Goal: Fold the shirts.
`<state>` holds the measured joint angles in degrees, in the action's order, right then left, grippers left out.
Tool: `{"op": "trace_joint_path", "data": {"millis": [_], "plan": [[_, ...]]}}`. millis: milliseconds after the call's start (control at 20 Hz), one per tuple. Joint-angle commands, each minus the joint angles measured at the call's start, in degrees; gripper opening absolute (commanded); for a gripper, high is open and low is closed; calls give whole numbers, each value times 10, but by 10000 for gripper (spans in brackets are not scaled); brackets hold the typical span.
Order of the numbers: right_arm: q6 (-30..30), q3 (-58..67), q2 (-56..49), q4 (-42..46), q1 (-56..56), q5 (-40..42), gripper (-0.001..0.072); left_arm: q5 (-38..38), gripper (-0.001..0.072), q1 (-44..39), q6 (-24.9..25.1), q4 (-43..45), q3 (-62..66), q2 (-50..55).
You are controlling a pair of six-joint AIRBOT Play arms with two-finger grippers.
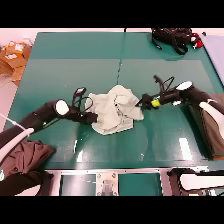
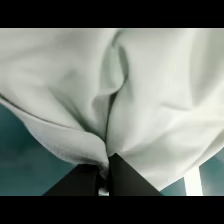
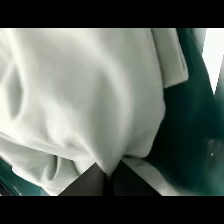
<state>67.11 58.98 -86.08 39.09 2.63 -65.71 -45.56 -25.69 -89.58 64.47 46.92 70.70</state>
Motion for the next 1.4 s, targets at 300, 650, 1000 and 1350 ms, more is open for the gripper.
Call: {"op": "trace_joint_path", "data": {"millis": [300,650,1000,1350], "plan": [[19,145,249,5,123,-59,16,-218,24,0,-1,312,353,-125],[34,304,399,6,174,-53,16,-290,24,0,26,330,582,-127],[41,200,409,31,179,-94,17,-355,24,0,26,332,528,-89],[12,-146,364,31,179,33,17,-268,23,11,27,262,323,45]]}}
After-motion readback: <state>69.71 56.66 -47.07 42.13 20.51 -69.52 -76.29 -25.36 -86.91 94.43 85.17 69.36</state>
